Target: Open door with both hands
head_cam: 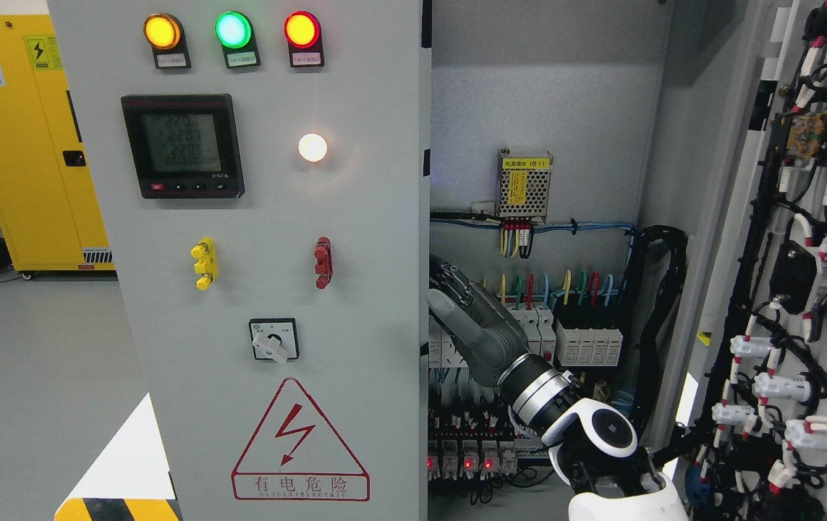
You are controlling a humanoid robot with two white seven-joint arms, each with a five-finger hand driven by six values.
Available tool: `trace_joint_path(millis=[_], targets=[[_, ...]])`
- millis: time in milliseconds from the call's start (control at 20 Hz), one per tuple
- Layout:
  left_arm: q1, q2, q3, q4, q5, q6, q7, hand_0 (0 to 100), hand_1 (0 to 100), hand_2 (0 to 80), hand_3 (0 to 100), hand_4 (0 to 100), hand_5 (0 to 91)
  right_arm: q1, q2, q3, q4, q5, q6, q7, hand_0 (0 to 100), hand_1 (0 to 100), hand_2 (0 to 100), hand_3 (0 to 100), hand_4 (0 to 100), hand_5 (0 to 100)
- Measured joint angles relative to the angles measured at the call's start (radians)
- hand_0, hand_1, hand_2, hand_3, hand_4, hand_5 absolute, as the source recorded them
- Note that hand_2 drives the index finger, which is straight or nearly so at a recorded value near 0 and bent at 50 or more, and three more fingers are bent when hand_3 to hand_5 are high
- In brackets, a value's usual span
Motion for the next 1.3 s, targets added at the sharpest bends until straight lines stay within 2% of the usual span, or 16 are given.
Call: trace_joint_path(millis=[150,300,901,1151,1302], targets=[[0.000,0.000,0.000,0.000,0.000,0.000,0.000,12,56,0.0,0,0,0.0,-0.012,-0.001,-0.007,0.010,-0.007,0.009,0.044,0,50,4,0,0,0],[0.000,0.000,0.000,0.001,0.000,0.000,0.000,12,56,0.0,0,0,0.0,-0.021,-0.001,-0.012,0.018,-0.011,0.013,0.068,0,50,4,0,0,0],[0.000,0.000,0.000,0.001,0.000,0.000,0.000,12,56,0.0,0,0,0.0,-0.044,-0.003,-0.022,0.043,-0.022,0.014,0.083,0,50,4,0,0,0],[0.000,0.000,0.000,0.001,0.000,0.001,0.000,12,56,0.0,0,0,0.0,-0.047,-0.003,-0.024,0.046,-0.040,0.038,0.137,0,50,4,0,0,0],[0.000,0.000,0.000,0.001,0.000,0.001,0.000,12,56,0.0,0,0,0.0,-0.056,-0.003,-0.025,0.049,-0.049,0.046,0.151,0,50,4,0,0,0]])
